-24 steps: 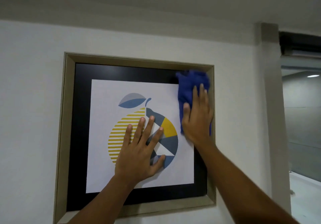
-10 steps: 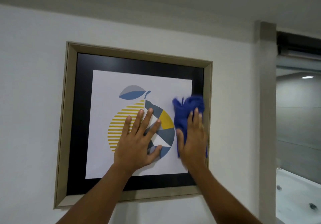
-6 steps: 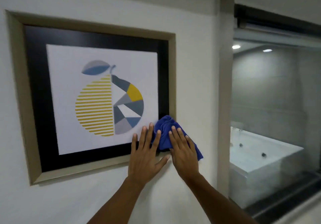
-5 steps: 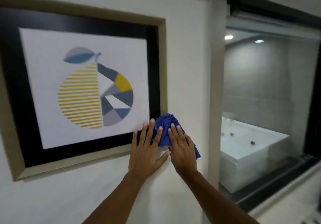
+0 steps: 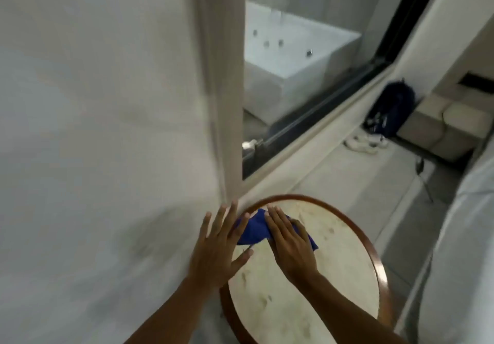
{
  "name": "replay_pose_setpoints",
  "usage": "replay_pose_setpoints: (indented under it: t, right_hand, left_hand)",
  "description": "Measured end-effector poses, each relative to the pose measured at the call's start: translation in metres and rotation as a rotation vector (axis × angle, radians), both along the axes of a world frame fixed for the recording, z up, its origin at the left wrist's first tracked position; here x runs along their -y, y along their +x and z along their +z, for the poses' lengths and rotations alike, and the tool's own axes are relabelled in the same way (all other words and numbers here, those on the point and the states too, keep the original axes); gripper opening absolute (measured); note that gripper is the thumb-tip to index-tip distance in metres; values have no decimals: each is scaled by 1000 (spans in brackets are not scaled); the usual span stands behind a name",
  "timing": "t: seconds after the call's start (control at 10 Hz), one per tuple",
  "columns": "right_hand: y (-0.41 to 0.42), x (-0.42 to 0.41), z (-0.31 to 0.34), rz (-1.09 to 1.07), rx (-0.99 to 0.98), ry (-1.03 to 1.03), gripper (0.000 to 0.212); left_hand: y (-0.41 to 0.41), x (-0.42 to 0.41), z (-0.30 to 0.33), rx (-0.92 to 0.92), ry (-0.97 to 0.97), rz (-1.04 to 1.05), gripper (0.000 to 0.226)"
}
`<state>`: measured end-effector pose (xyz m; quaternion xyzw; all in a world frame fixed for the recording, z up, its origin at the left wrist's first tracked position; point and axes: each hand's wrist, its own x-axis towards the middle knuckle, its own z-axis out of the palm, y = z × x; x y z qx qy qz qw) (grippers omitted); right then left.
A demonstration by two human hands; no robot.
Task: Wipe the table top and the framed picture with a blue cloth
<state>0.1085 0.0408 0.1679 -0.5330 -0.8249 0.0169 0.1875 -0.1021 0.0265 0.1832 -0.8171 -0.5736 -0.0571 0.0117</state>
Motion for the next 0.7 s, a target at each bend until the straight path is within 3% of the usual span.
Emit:
replay_pose_setpoints:
  t: [0.1, 0.3, 0.5, 0.6, 0.7]
  right_hand:
    - [57, 38, -137, -44, 143, -198, 80]
    - [105, 111, -285, -95, 231, -440, 61]
    - [103, 123, -306, -145, 202, -556, 64]
    - [104, 108, -288, -117, 205, -690, 65]
    - [103, 72, -228, -57, 205, -891, 58]
  left_hand:
    - [58, 25, -143, 19, -185, -42, 66]
    - [117, 70, -299, -3, -371, -141, 59]
    - [123, 74, -316, -97, -450, -126, 57]
    - [125, 56, -291, -174, -534, -144, 58]
    - [125, 35, -232, -261, -611, -199, 61]
